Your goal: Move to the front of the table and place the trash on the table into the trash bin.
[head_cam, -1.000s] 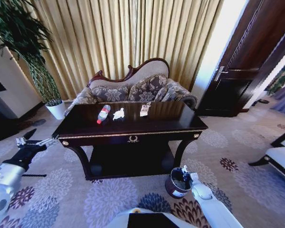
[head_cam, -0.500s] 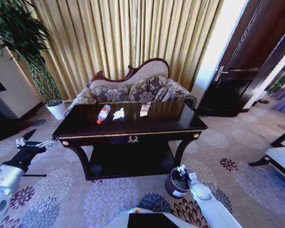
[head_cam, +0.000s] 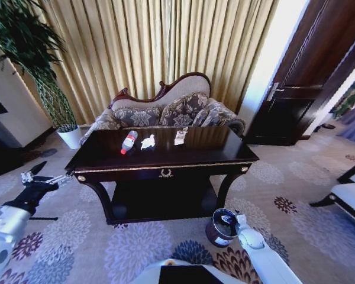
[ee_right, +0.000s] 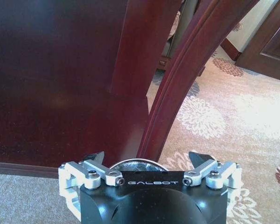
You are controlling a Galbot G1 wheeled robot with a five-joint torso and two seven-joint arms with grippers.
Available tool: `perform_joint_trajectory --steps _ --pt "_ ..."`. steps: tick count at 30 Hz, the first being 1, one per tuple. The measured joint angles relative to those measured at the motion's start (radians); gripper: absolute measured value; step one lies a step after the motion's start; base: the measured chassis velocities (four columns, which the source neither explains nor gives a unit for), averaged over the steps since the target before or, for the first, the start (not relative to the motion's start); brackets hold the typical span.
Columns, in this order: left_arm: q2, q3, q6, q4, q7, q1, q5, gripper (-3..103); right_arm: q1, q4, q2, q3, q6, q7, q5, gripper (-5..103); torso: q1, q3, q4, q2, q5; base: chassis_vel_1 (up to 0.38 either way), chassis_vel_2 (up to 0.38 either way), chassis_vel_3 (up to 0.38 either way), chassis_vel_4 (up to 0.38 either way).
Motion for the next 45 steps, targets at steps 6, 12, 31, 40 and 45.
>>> perform_joint_trajectory --steps 6,12,31,40,45 --pt "0.003 -0.003 -0.001 0.0 0.011 0.005 -0.004 100 -0.007 0.002 0.008 0.01 0.001 0.0 0.001 100 0.0 0.0 0.0 0.0 0.0 0.0 0.0 0.0 0.0" --pt "0.003 0.001 -0.002 0.007 0.015 0.0 -0.005 100 -0.006 -0.009 0.013 0.011 0.013 0.001 -0.003 100 0.0 0.0 -0.0001 0.0 -0.0001 0.0 0.0 0.0 0.0" --pt "-0.011 0.009 -0.009 0.014 0.002 -0.005 -0.062 100 -0.128 0.727 -0.069 0.186 0.013 0.048 0.388 100 0.0 0.0 0.0 0.0 0.0 0.0 0.0 0.0 0.0" --pt "-0.038 0.024 0.017 0.02 -0.033 -0.024 -0.132 100 -0.162 1.041 -0.116 0.19 -0.096 0.143 0.466 100 0.0 0.0 0.0 0.0 0.0 0.0 0.0 0.0 0.0" --pt "-0.06 0.019 0.03 0.01 -0.062 -0.026 -0.153 100 -0.167 1.097 -0.144 0.193 -0.128 0.161 0.491 100 0.0 0.0 0.0001 0.0 -0.0001 0.0 0.0 0.0 0.0"
